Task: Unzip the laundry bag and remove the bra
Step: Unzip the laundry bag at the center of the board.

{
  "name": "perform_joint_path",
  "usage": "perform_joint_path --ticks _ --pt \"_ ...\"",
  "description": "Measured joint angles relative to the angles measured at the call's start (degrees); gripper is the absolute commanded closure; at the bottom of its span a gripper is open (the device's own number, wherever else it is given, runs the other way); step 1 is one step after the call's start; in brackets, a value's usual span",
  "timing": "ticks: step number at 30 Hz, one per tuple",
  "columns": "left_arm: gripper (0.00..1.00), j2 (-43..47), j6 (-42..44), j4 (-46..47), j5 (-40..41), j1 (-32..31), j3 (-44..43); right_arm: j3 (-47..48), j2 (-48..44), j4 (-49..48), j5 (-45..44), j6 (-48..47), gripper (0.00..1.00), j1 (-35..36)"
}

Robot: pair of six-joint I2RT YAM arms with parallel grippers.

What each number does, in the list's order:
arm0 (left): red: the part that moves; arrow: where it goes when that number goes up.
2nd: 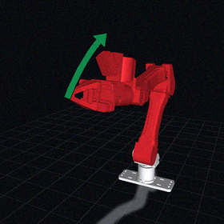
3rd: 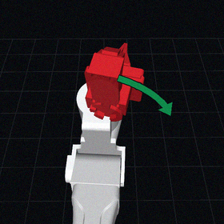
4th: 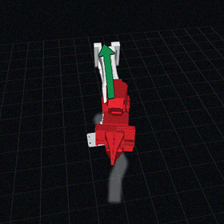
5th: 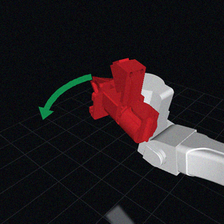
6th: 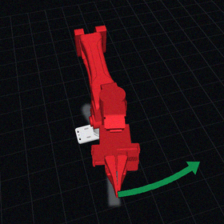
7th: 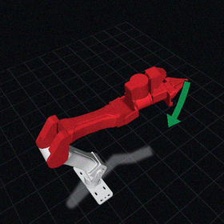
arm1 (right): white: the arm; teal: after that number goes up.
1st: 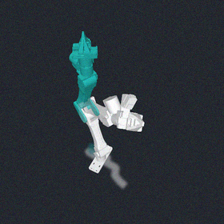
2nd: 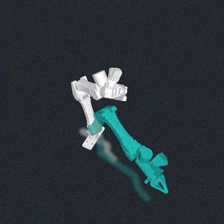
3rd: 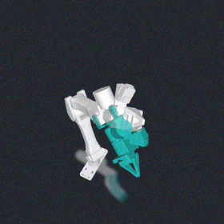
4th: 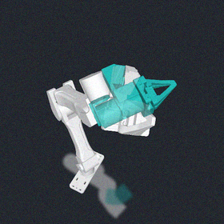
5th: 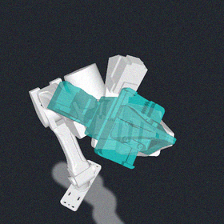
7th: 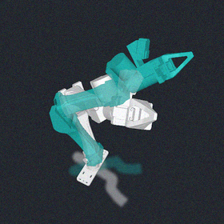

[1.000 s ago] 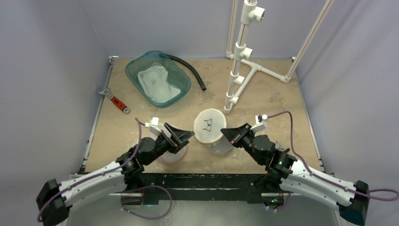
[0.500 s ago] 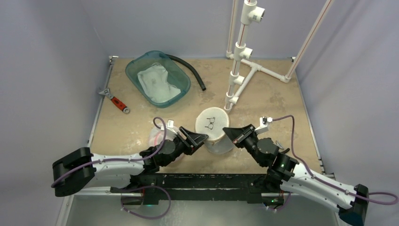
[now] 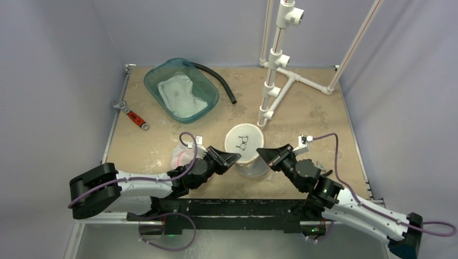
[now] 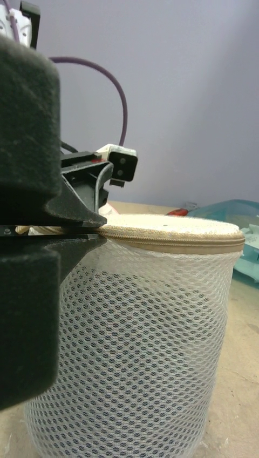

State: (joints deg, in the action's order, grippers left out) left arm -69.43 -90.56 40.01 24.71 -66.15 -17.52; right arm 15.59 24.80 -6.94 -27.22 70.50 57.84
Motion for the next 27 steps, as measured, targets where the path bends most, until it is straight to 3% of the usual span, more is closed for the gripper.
perform_joint_path --ticks 1,2,3,4,6,7,15,22,27 --pt "1.0 -0.2 0.0 0.0 0.0 0.0 0.0 0.0 0.0 0.0 0.2 -0.2 1.0 0.0" --pt "1.0 -0.2 0.0 0.2 0.1 0.0 0.0 0.0 0.1 0.3 0.3 -0.5 0.94 0.0" --pt "1.0 0.0 0.1 0.5 0.3 0.0 0.0 0.0 0.3 0.7 0.4 -1.0 0.76 0.0" --pt "1.0 0.3 0.2 0.5 0.7 0.0 0.0 0.3 0.6 1.4 0.7 -2.2 0.65 0.0" --pt "1.0 2.3 0.4 -1.0 1.2 0.1 0.0 1.6 1.1 3.2 1.7 -4.2 0.5 0.0" --pt "1.0 4.2 0.7 -2.8 1.6 0.1 -0.1 3.1 1.5 4.9 3.0 -6.3 0.47 0.0" --pt "1.0 14.6 1.9 -23.3 8.3 0.0 -7.8 14.6 5.4 13.1 10.3 -20.9 0.5 0.3" --pt "1.0 10.1 1.8 -34.2 13.6 0.0 -14.5 17.6 15.1 15.7 14.8 -26.5 0.56 0.3" --pt "1.0 7.7 1.7 -37.9 15.2 0.0 -15.7 17.6 18.5 15.6 16.5 -27.3 0.53 0.6"
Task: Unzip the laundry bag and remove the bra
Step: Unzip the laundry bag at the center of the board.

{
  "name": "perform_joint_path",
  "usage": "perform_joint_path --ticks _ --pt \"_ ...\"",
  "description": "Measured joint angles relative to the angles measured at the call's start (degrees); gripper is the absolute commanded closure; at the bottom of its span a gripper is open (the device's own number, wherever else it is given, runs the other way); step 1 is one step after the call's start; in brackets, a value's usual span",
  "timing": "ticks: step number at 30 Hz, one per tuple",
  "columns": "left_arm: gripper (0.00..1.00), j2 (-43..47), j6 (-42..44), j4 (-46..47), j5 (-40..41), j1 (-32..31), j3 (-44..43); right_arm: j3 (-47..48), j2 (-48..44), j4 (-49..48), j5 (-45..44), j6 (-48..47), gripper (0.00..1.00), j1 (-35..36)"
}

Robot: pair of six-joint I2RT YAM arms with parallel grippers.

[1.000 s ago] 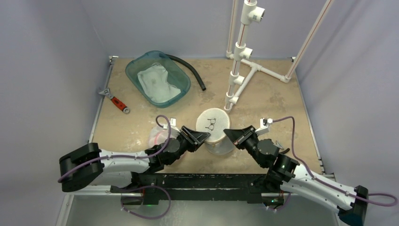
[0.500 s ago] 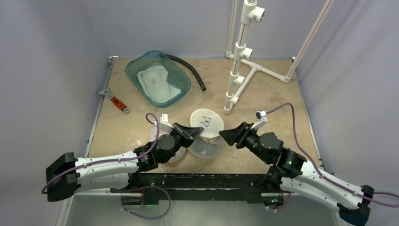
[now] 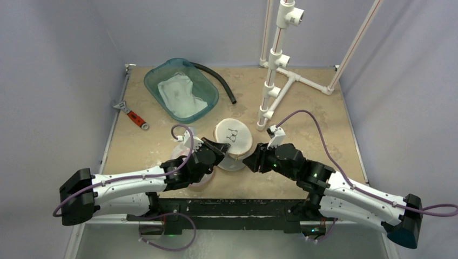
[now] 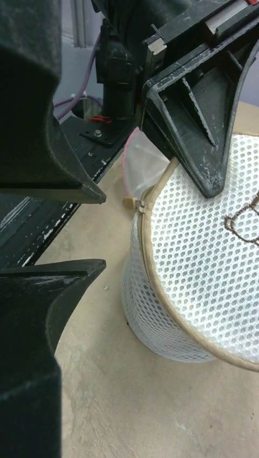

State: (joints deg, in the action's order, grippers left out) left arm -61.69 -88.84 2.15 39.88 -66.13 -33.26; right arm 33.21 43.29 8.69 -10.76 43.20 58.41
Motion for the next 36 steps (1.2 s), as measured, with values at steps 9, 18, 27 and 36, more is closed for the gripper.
perform_joint_path --ticks 9,18,27,36 --pt "1.0 -2.4 -0.1 -1.2 0.9 0.0 -2.3 2.2 5.8 -2.1 -0.9 -0.2 0.53 3.6" --pt "1.0 -3.7 -1.1 -1.0 0.8 0.0 -2.6 2.9 9.0 -2.5 -8.3 2.4 0.55 6.2" --pt "1.0 -3.7 -1.6 -1.0 0.8 0.0 -2.6 5.3 14.3 -2.8 -12.4 4.1 0.66 6.6" --pt "1.0 -3.7 -1.6 -1.0 0.9 0.0 -2.6 5.5 15.2 -2.9 -12.8 4.4 1.0 7.0"
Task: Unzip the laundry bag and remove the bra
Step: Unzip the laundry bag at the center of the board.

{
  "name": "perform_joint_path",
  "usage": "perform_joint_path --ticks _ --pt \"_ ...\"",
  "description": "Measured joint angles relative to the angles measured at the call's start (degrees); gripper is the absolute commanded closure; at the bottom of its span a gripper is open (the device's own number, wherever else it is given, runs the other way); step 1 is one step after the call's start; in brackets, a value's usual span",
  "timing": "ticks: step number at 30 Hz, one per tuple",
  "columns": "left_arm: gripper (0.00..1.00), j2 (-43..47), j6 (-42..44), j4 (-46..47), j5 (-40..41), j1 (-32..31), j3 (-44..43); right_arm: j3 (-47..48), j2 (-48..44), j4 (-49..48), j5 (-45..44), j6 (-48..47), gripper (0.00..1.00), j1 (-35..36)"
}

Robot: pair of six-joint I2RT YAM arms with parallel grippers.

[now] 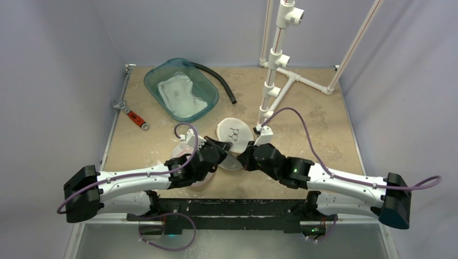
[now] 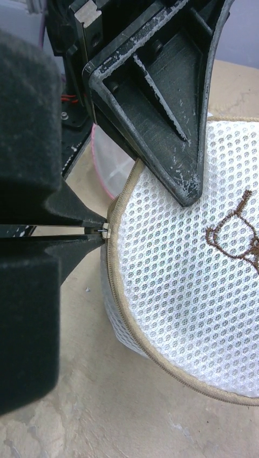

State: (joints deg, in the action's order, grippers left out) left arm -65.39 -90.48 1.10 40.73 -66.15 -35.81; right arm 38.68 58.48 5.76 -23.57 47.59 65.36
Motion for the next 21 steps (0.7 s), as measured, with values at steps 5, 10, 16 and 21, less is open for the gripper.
perform_joint_path --ticks 5,10,16,21 --pt "1.0 0.0 0.0 -0.1 0.0 0.0 0.0 0.0 -0.2 0.6 0.0 0.0 1.0 0.2" --pt "1.0 0.9 0.0 -1.0 0.0 0.0 0.0 0.0 -2.4 2.2 -1.3 0.3 1.0 0.3" --pt "1.0 4.3 0.1 -4.3 -0.4 0.0 0.1 -0.1 -4.9 5.6 -3.0 1.9 1.0 0.3" --pt "1.0 8.3 2.1 -6.0 -1.8 0.0 0.6 -1.4 -5.8 6.0 -4.0 2.5 1.0 0.4"
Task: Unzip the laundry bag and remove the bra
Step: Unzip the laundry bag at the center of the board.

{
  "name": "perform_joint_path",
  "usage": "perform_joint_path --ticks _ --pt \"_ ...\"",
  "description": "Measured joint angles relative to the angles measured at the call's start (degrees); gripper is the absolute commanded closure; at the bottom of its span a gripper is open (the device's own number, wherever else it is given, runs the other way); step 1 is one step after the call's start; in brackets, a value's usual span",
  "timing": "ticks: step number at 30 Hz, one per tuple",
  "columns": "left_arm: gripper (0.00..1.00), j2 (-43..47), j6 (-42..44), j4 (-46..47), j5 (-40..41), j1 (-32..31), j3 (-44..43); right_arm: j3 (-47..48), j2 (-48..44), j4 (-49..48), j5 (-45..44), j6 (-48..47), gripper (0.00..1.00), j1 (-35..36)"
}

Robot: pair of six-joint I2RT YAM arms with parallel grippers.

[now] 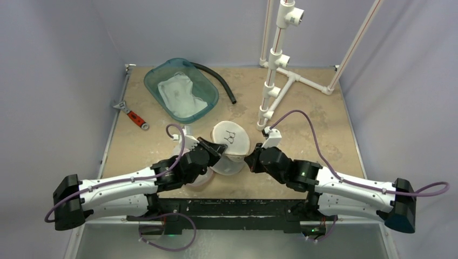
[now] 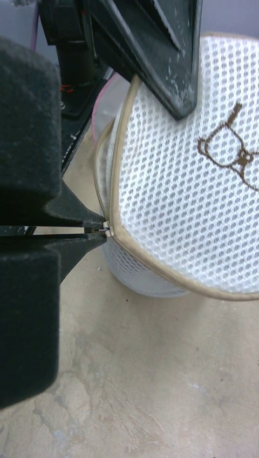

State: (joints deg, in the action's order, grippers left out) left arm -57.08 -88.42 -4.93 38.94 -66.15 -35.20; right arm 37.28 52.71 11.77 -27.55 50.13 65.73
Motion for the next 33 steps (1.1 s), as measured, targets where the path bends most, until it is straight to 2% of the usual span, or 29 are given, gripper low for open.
perform_joint_path --ticks 6,15,16,18,19,21,24,28,33 --pt "1.0 5.0 4.3 -0.5 -5.6 2.5 2.8 -1.2 0.0 -0.2 -0.9 -0.1 1.0 0.2" --pt "1.0 10.1 9.8 2.3 -20.7 11.6 8.7 -1.8 0.0 -1.8 -2.2 -0.7 1.0 0.3" --pt "0.91 10.2 10.4 2.4 -21.8 12.0 8.7 -1.8 0.1 -1.8 -2.5 -0.7 1.0 0.3" --pt "0.54 10.2 11.7 2.5 -23.4 12.7 8.7 -1.8 0.0 -1.7 -3.1 -0.7 1.0 0.3" --pt "0.4 10.3 12.7 2.4 -24.0 13.0 8.7 -1.8 0.0 -1.5 -3.4 -0.7 1.0 0.3" --pt "0.26 10.7 14.0 1.8 -24.7 13.7 8.7 -1.9 -0.7 0.0 -4.9 -0.7 1.0 0.2" --pt "0.19 11.6 14.8 0.8 -25.3 14.2 8.5 -2.1 -3.3 1.8 -6.8 -0.7 1.0 0.1" --pt "0.17 11.5 13.9 -0.2 -26.8 14.3 8.1 -2.2 -6.7 2.1 -7.8 -0.7 1.0 0.1" --pt "0.17 10.3 8.0 0.9 -27.9 13.0 8.1 -2.2 -6.2 1.7 -7.8 -0.7 1.0 0.1"
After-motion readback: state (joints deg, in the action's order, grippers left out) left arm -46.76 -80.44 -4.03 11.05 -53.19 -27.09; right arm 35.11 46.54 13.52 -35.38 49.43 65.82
